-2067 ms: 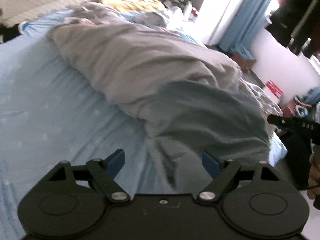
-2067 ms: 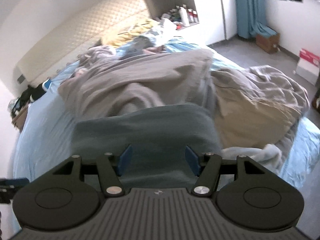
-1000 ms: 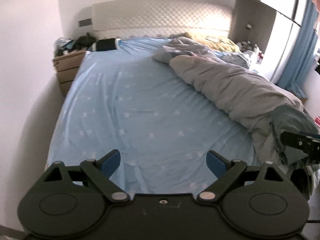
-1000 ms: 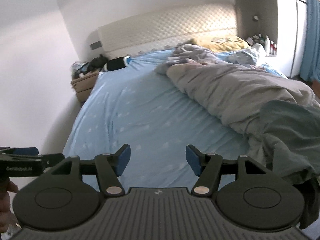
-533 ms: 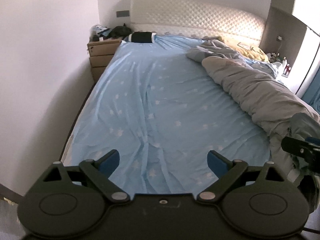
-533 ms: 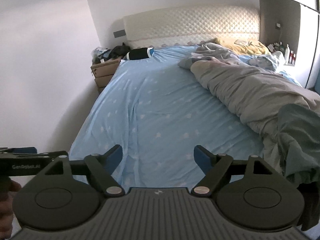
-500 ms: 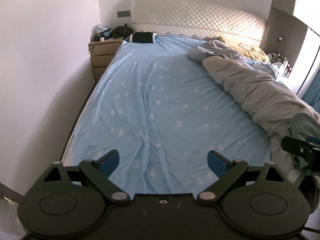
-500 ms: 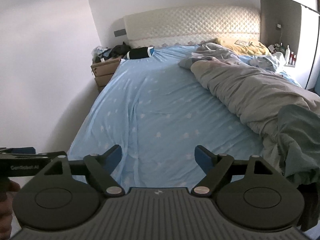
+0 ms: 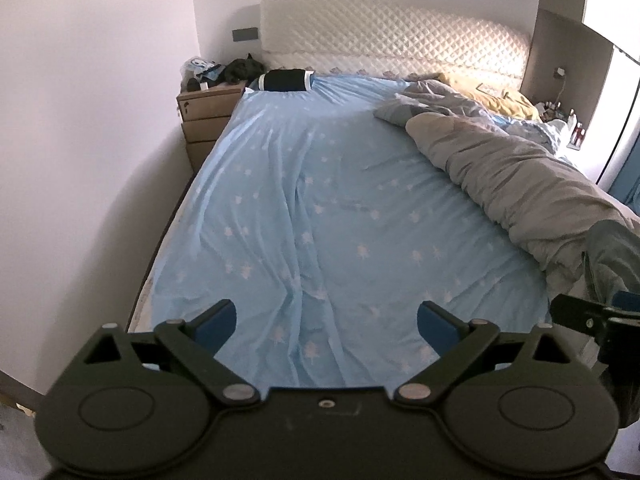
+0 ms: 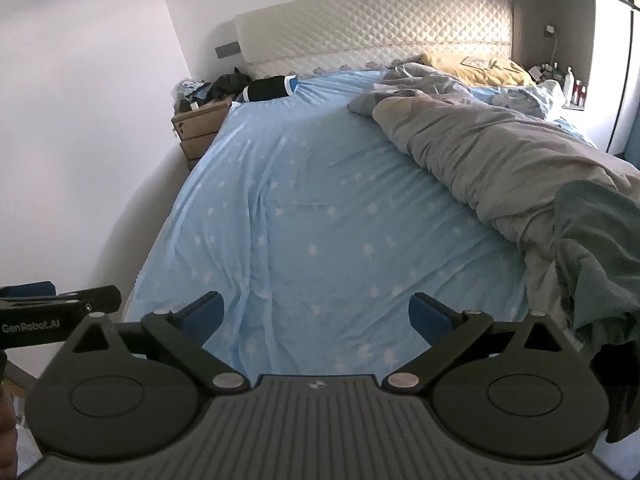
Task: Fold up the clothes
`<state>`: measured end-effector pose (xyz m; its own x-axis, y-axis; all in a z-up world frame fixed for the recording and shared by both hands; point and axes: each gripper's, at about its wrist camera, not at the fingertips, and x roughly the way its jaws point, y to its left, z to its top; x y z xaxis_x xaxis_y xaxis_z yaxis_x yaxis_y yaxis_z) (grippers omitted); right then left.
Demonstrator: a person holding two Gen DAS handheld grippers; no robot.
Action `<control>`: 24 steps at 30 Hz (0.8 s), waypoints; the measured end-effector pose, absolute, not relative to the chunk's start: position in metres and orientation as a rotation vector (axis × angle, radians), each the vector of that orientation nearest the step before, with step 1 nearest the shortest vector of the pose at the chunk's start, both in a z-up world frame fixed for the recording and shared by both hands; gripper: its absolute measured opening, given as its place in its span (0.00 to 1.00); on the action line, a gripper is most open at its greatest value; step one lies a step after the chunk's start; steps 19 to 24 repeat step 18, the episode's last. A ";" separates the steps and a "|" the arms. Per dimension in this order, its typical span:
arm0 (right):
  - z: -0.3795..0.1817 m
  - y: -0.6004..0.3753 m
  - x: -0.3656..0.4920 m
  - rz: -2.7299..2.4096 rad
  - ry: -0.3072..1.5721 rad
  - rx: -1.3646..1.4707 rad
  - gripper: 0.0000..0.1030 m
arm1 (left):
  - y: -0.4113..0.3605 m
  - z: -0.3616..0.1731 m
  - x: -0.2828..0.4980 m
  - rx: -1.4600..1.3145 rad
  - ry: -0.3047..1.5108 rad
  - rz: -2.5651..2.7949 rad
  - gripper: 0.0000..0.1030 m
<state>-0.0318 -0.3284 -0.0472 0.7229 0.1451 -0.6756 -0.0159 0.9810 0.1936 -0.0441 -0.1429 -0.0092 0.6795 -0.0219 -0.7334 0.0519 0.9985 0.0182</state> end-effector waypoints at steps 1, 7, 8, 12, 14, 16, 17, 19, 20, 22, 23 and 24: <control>-0.047 -0.327 -0.032 0.084 0.758 0.179 0.98 | -0.144 -0.010 -0.043 0.041 0.824 -0.045 0.94; -0.047 -0.325 -0.038 0.047 0.754 0.164 0.98 | -0.148 -0.012 -0.037 0.055 0.821 -0.061 0.95; -0.047 -0.324 -0.038 0.043 0.756 0.164 0.98 | -0.148 -0.012 -0.036 0.057 0.820 -0.064 0.96; -0.049 -0.324 -0.036 0.028 0.760 0.162 0.98 | -0.148 -0.015 -0.035 0.057 0.813 -0.074 0.97; -0.049 -0.323 -0.035 0.020 0.760 0.155 0.98 | -0.148 -0.017 -0.033 0.058 0.820 -0.081 0.97; -0.049 -0.322 -0.036 0.017 0.761 0.157 0.98 | -0.148 -0.019 -0.032 0.061 0.827 -0.085 0.97; -0.049 -0.323 -0.034 0.016 0.761 0.157 0.98 | -0.148 -0.019 -0.032 0.063 0.829 -0.086 0.97; -0.050 -0.324 -0.032 0.014 0.762 0.157 0.98 | -0.148 -0.020 -0.032 0.066 0.831 -0.086 0.97; -0.050 -0.324 -0.032 0.014 0.762 0.157 0.98 | -0.148 -0.020 -0.032 0.066 0.831 -0.086 0.97; -0.050 -0.324 -0.032 0.014 0.762 0.157 0.98 | -0.148 -0.020 -0.032 0.066 0.831 -0.086 0.97; -0.050 -0.324 -0.032 0.014 0.762 0.157 0.98 | -0.148 -0.020 -0.032 0.066 0.831 -0.086 0.97; -0.050 -0.324 -0.032 0.014 0.762 0.157 0.98 | -0.148 -0.020 -0.032 0.066 0.831 -0.086 0.97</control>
